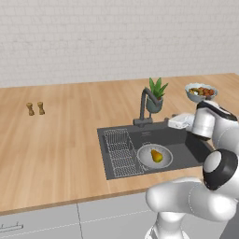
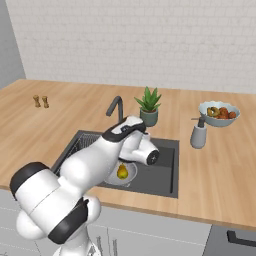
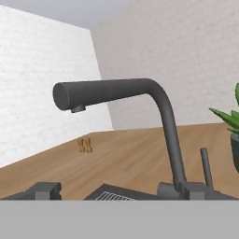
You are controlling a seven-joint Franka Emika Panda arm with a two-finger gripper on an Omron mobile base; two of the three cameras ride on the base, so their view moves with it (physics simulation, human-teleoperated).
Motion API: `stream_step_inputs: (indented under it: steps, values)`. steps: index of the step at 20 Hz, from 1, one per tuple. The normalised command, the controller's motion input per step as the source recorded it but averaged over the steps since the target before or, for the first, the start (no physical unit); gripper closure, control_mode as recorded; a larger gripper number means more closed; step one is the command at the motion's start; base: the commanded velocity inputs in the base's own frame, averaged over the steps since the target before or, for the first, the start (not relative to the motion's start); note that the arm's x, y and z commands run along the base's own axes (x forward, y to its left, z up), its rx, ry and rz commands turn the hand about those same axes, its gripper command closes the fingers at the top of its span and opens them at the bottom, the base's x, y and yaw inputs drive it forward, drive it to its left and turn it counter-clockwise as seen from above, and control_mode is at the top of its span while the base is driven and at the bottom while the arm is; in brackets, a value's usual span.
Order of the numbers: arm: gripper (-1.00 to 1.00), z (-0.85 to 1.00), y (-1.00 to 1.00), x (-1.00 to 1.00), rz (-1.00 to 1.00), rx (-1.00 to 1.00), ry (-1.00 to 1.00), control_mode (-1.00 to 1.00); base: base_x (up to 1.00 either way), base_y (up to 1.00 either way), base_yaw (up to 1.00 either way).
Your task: Put the colander in the sink, put the pear in the colander, and turn on the sink faucet and pour water over the colander.
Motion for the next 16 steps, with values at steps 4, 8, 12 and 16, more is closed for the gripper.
stream_step_inputs:
  steps: [4,8,12,16]
  values:
    - [-1.0,-0.2,0.0,0.0,0.0,0.0,-0.04,-1.0,0.0,0.0,0.0]
    - [-1.0,-0.08,0.0,0.08,0.0,0.0,-0.09,-1.0,0.0,0.0,0.0]
    - [-1.0,0.0,0.0,0.15,0.0,0.0,-0.07,-1.0,0.0,0.0,0.0]
    - [-1.0,0.0,0.0,0.22,0.0,0.0,-0.03,-1.0,0.0,0.0,0.0]
